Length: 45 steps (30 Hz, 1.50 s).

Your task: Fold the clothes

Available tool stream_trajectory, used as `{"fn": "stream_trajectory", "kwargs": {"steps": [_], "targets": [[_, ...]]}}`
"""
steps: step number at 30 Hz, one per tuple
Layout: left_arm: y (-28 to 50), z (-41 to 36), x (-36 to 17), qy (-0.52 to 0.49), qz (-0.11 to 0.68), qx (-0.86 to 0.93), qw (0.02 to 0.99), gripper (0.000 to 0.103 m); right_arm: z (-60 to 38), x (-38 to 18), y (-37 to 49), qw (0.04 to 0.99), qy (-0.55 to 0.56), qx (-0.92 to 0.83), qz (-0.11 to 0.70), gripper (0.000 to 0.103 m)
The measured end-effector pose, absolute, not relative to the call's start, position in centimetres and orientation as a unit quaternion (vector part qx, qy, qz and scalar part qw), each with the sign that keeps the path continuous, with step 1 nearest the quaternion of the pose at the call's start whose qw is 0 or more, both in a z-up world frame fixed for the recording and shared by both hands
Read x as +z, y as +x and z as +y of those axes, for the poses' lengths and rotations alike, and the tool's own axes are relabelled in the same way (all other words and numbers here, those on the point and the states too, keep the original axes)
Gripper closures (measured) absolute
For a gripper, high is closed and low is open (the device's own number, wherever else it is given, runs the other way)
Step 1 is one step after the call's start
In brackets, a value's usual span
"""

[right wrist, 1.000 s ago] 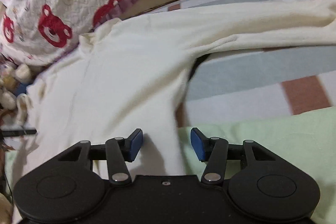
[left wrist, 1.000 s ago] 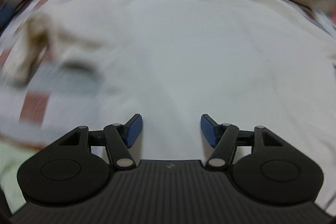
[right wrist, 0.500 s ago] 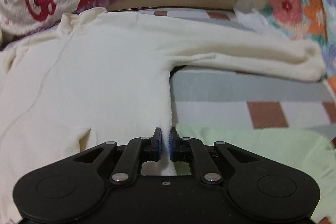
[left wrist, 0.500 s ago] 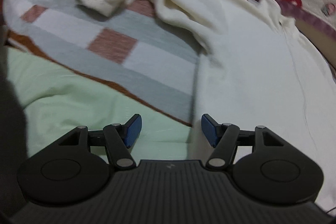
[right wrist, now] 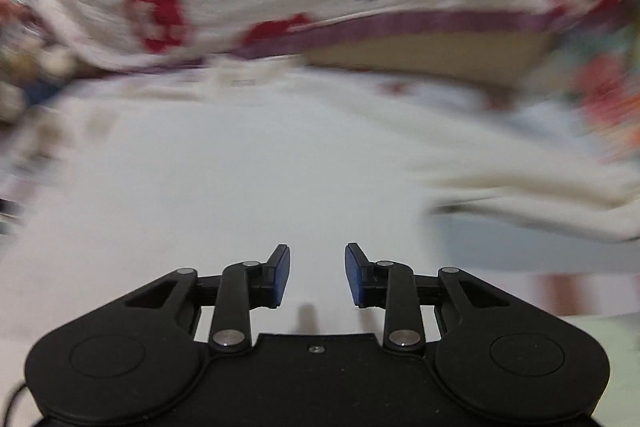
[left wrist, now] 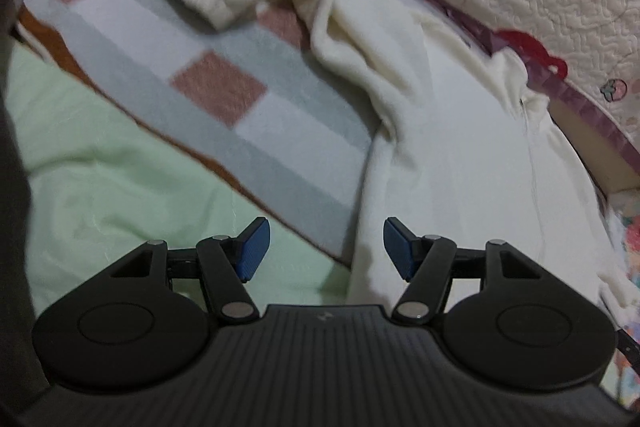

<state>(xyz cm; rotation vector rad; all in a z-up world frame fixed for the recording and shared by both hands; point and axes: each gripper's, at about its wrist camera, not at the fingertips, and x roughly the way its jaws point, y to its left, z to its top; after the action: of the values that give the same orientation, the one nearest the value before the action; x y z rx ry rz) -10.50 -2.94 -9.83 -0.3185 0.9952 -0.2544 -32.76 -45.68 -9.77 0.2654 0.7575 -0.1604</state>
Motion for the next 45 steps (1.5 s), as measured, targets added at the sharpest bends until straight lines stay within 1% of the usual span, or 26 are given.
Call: {"fn": "stream_trajectory", "kwargs": {"steps": [1,3,5,7,10,13,16,19,22,25,27,28,30,31,32,35,39,40,44,45], "targets": [[-10.1,-2.8,-9.6,-0.156,0.467,-0.118,0.863,0.041,-44.7,-9.5,-31.3,0.917,0.135,-0.042,0.373,0.068],[-9.1,-2.4,-9.1,-0.172,0.455,-0.111,0.866,0.04,-42.5,-8.5,-28.5,0.916,0.129,0.031,0.377,0.063],[-8.2,-2.0,-8.6,-0.188,0.444,-0.105,0.87,0.04,-39.7,-7.0,-25.8,0.919,0.089,0.103,0.371,0.045],[-7.2,-1.6,-8.1,-0.204,0.432,-0.099,0.873,0.04,-36.7,-5.3,-22.9,0.912,0.042,0.171,0.37,0.043],[-5.7,-1.0,-7.4,-0.227,0.414,-0.09,0.877,0.039,-32.3,-2.9,-18.4,0.889,-0.05,0.224,0.395,0.041],[-2.6,-1.3,-7.3,-0.235,0.403,-0.089,0.88,0.038,-29.2,-1.5,-14.9,0.886,-0.115,0.243,0.379,0.029],[1.2,-2.0,-8.5,-0.232,0.4,-0.084,0.883,0.038,-27.0,-2.1,-12.4,0.891,-0.147,0.248,0.35,0.028],[3.7,-1.3,-9.7,-0.236,0.38,-0.074,0.892,0.038,-26.0,-4.7,-10.3,0.911,-0.127,0.228,0.318,0.029],[5.4,0.4,-10.4,-0.247,0.346,-0.051,0.904,0.038,-26.7,-7.6,-9.3,0.919,-0.101,0.19,0.33,0.029],[6.8,1.9,-12.1,-0.308,0.346,-0.093,0.881,0.038,-27.6,-8.8,-8.0,0.916,-0.112,0.192,0.334,0.029],[7.7,2.2,-13.7,-0.357,0.359,-0.134,0.852,0.038,-28.1,-9.4,-7.1,0.913,-0.125,0.193,0.337,0.03],[8.2,2.2,-14.4,-0.374,0.369,-0.147,0.838,0.038,-28.2,-9.8,-6.6,0.911,-0.132,0.193,0.34,0.034],[8.9,1.9,-15.6,-0.392,0.381,-0.158,0.822,0.038,-28.7,-10.6,-5.6,0.902,-0.124,0.198,0.362,0.057],[8.9,1.5,-15.7,-0.378,0.38,-0.149,0.831,0.038,-29.0,-11.1,-4.9,0.898,-0.108,0.2,0.376,0.078],[8.8,1.1,-15.7,-0.362,0.377,-0.139,0.841,0.038,-29.3,-11.6,-4.3,0.894,-0.093,0.201,0.391,0.082],[8.4,0.4,-15.1,-0.331,0.364,-0.136,0.86,0.038,-29.7,-12.9,-3.7,0.889,-0.076,0.202,0.403,0.082],[7.6,0.0,-13.6,-0.258,0.328,-0.099,0.903,0.038,-28.7,-15.1,-4.7,0.873,-0.109,0.214,0.424,0.081],[7.4,0.0,-13.2,-0.239,0.318,-0.09,0.913,0.038,-28.4,-15.3,-5.3,0.877,-0.118,0.214,0.414,0.079],[6.6,-0.3,-11.7,-0.163,0.278,-0.052,0.945,0.037,-28.3,-15.2,-6.4,0.881,-0.11,0.21,0.409,0.078],[6.5,-0.4,-11.3,-0.144,0.267,-0.042,0.952,0.036,-28.3,-15.2,-6.6,0.881,-0.108,0.212,0.41,0.078]]}}
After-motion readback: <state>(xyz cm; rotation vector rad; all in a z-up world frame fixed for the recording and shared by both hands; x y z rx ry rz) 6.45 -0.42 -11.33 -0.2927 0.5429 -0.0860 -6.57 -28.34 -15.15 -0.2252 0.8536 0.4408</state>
